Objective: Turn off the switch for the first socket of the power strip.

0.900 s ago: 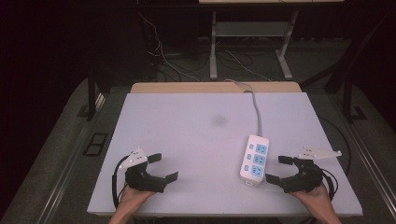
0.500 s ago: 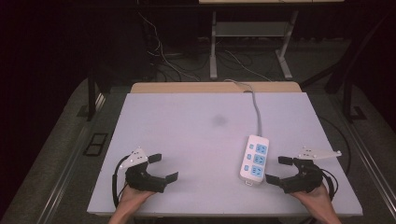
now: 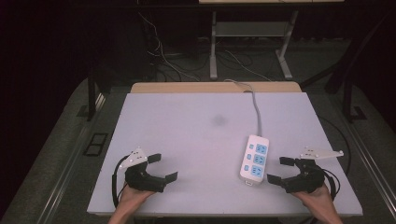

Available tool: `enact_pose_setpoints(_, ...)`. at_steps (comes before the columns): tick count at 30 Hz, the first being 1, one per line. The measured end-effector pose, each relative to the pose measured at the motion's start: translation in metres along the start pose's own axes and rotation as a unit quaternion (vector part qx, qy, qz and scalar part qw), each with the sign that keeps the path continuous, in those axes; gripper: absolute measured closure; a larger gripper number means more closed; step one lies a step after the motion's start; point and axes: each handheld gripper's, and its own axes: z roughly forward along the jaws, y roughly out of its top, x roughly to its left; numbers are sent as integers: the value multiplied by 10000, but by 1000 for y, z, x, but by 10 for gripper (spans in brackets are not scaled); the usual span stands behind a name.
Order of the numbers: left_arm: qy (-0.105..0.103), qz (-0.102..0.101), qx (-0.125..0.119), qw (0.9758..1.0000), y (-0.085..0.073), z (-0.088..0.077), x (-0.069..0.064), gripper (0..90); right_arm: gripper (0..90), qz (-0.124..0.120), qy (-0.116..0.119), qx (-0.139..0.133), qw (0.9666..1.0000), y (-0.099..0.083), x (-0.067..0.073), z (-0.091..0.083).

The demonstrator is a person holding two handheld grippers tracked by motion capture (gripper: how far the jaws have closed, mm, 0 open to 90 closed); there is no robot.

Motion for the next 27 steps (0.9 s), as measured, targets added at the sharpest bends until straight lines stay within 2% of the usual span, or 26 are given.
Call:
enact_pose_setpoints(15, 3, 16, 73, 10000, -2, 0, 1, 0, 5, 62, -33, 314, 9995, 3, 2, 5)
enact_pose_setpoints(27, 15, 0, 102, 9999, -3, 0, 1, 0, 5, 48, -28, 395, 9992, 11, -1, 9)
